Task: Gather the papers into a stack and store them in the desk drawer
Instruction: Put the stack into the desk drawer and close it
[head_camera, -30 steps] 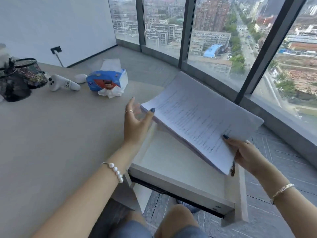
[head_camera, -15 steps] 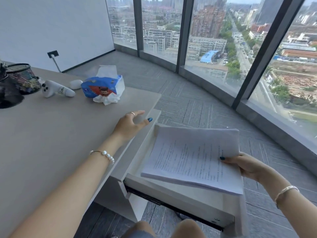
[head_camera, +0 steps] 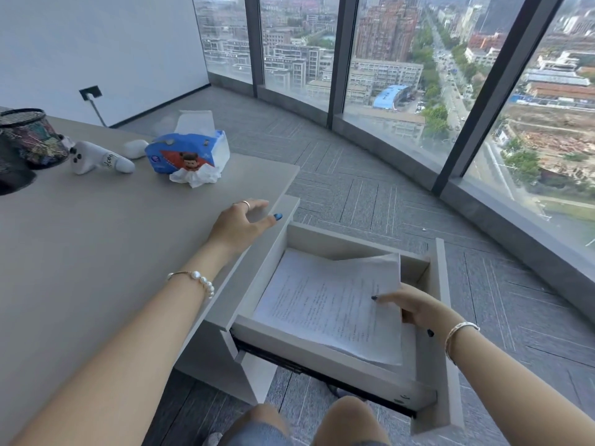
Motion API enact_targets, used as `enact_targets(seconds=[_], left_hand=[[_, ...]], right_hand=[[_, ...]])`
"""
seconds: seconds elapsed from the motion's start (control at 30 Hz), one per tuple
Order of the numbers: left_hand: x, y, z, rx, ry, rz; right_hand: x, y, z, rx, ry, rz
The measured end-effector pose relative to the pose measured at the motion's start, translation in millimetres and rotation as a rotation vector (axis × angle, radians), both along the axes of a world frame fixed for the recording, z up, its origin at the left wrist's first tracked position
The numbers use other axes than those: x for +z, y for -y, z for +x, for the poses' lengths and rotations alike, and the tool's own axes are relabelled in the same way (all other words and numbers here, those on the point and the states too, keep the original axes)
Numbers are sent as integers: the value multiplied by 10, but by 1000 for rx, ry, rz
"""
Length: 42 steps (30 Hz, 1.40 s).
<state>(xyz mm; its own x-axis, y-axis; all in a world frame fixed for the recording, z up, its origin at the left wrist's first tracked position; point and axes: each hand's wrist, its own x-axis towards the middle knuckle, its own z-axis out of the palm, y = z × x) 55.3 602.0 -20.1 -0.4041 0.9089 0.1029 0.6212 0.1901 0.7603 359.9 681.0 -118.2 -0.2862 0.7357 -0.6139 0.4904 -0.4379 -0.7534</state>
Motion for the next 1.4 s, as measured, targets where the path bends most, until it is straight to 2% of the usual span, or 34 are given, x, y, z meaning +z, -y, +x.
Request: enact_targets(seconds=[0.2,0.43,0.57,0.7,0.97,1.4], left_hand=[[1,-6,-1,5,2,11],[-13,9,3,35,34,35],[11,23,27,35,16,23],[33,47,77,42,3,19],[46,19,114,51,17,16],[2,-43,66,70,-17,4]], right_hand=[[-32,112,-28,-28,204,254],[198,318,224,225,304,765],[277,406,509,283,419,936],[207,461,716,271,504,876],[192,489,727,150,365,859],[152,445,-70,228,218,879]])
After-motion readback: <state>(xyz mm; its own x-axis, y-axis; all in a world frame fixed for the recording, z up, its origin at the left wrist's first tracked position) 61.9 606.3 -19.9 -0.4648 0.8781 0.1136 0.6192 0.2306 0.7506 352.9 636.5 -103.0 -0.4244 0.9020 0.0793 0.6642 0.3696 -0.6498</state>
